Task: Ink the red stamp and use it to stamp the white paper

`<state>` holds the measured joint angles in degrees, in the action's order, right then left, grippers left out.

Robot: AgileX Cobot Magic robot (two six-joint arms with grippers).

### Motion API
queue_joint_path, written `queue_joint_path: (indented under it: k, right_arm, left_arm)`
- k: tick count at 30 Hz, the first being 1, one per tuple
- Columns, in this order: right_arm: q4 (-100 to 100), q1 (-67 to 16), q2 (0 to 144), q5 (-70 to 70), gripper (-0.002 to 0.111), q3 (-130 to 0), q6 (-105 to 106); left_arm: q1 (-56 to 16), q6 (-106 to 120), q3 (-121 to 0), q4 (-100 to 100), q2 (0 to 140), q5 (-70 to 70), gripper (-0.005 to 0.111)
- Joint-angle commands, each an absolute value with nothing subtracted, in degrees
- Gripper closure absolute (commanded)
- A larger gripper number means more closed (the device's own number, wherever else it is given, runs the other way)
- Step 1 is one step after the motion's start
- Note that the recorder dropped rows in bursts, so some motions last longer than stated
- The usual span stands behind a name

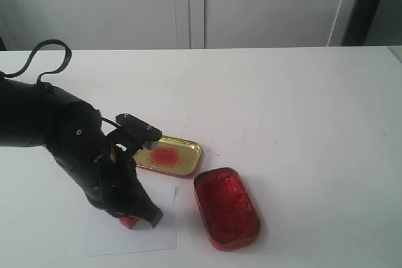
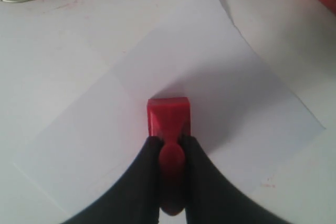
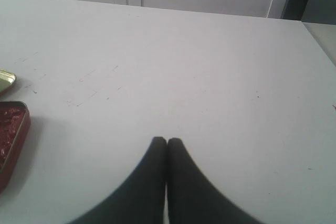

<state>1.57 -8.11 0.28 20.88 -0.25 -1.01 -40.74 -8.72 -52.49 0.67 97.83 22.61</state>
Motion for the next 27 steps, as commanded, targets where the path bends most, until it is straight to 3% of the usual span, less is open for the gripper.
queue_joint_path:
  k: [1, 27]
  right_arm:
    - [1.7, -7.8, 0.0, 19.9, 0.108, 0.0, -1.2]
    - [1.7, -7.8, 0.0, 19.9, 0.108, 0.0, -1.2]
  left_arm:
    - [-40.7, -9.1, -51.1, 1.0, 100.6, 23.6, 0.107]
    - [-40.7, -9.1, -49.2, 1.0, 103.4, 21.0, 0.107]
